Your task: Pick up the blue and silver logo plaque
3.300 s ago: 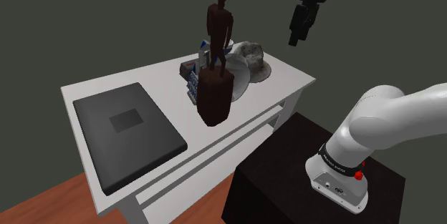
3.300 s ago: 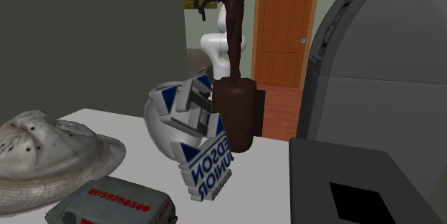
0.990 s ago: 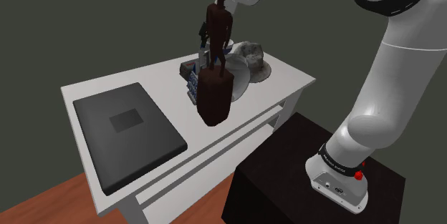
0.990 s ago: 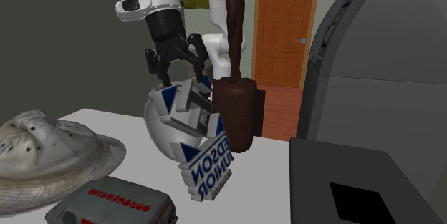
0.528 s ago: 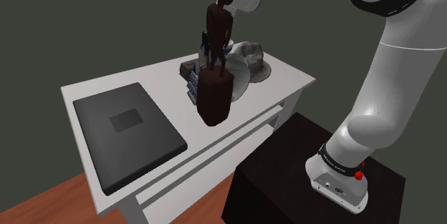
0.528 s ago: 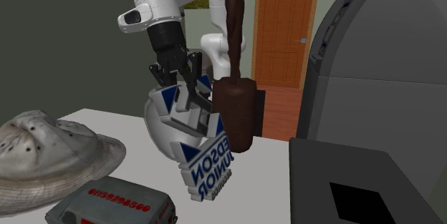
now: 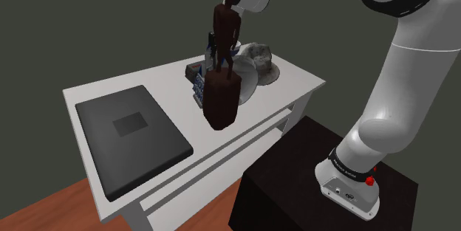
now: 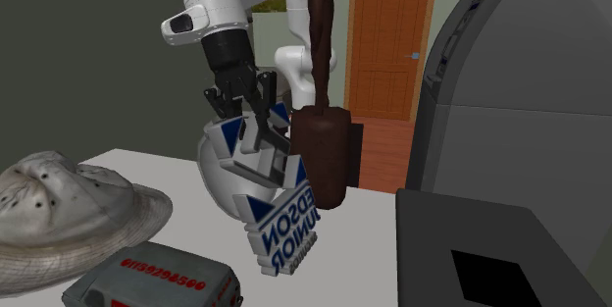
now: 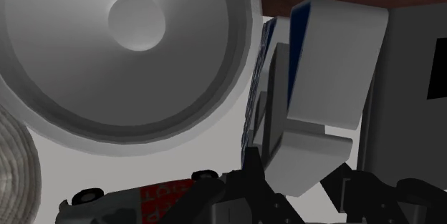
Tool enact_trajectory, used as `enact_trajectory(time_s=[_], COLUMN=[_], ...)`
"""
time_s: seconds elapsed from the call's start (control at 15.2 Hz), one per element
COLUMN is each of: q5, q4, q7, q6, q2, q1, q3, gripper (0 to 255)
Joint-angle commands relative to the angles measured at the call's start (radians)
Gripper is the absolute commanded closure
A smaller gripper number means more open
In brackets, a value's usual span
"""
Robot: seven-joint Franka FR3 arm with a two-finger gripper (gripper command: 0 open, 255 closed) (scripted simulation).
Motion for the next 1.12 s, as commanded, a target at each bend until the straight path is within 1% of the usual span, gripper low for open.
enact_trajectory(time_s=[0.0,0.92,1.06], q5=[-0.003,-0.025,-0.025], q4=[0.008,0.142,0.143], q7=[0.004,0.053,0.054], q6=[-0.013,-0.180,-0.182], q2=[-0.004,-0.043,-0.043], q1=[0.000,-0.003,-0.003], q3=[0.000,-0.005,-0.005], gripper=[255,255,255])
